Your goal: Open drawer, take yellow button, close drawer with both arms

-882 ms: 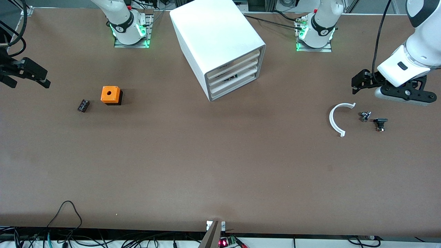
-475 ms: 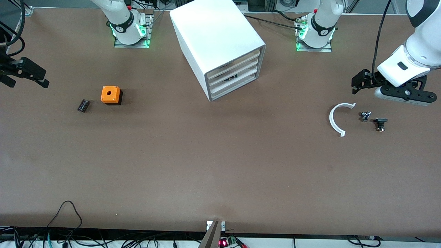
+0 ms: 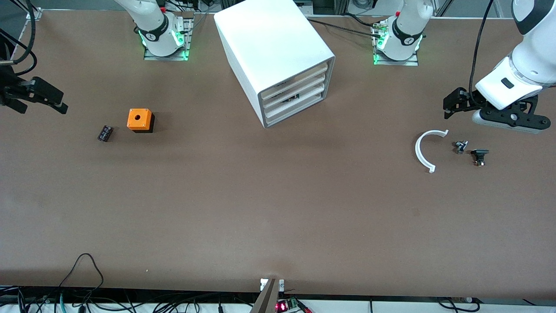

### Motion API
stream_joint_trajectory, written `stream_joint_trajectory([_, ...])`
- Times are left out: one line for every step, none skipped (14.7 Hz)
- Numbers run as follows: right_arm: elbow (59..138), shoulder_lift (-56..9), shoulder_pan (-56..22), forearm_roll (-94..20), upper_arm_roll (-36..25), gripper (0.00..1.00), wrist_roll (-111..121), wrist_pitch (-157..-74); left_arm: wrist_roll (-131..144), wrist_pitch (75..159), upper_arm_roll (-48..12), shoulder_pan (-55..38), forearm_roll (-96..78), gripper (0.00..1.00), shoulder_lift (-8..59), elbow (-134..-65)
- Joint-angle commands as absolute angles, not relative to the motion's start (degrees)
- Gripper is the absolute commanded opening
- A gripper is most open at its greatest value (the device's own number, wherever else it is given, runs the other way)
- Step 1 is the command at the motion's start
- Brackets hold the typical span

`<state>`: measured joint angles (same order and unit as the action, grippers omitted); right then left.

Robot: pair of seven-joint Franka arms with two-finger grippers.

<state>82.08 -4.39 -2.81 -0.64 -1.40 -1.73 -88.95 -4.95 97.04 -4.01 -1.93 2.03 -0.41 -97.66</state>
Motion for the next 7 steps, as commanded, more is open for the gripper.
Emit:
stream_joint_trajectory([81.8,-6.1,-3.2,-1.6,-1.2,1.00,-2.4,-88.6,-4.8,96.4,-4.1,-1.9,1.4,1.00,-1.2,-98.0])
stream_joint_trajectory([81.9,-7.0,-3.0,-1.7,-1.2,1.00,-2.3,-88.9,-5.0,96.4,-4.0,-1.9,1.2,1.00,-1.2,-98.0])
stream_joint_trajectory([81.8,-8.1,-3.0,-1.7,-1.2,1.00,-1.9,-88.9,-5.3,96.3,-4.0,-1.8,0.7,1.00,-1.1,-98.0])
stream_joint_trajectory([81.8,-9.0,-3.0,-1.6,-1.2,1.00,-1.5,-88.9,-5.5,94.9,-4.0,-1.8,-0.4,1.00,-1.1,-98.0])
stream_joint_trajectory([81.9,-9.9,-3.0,-1.6,-1.2,1.00,-1.4,-89.0,-5.7,93.5,-4.0,-1.8,-3.0,1.00,-1.1,-98.0])
stream_joint_trajectory([81.9,-11.0,-3.0,-1.5,-1.2,1.00,-1.4,-89.2,-5.8,92.9,-4.0,-1.9,-5.8,1.00,-0.4,-98.0])
stream_joint_trajectory([81.9,-11.7,-3.0,-1.4,-1.2,1.00,-1.4,-89.9,-5.7,92.2,-4.0,-2.0,-7.5,1.00,0.7,-98.0])
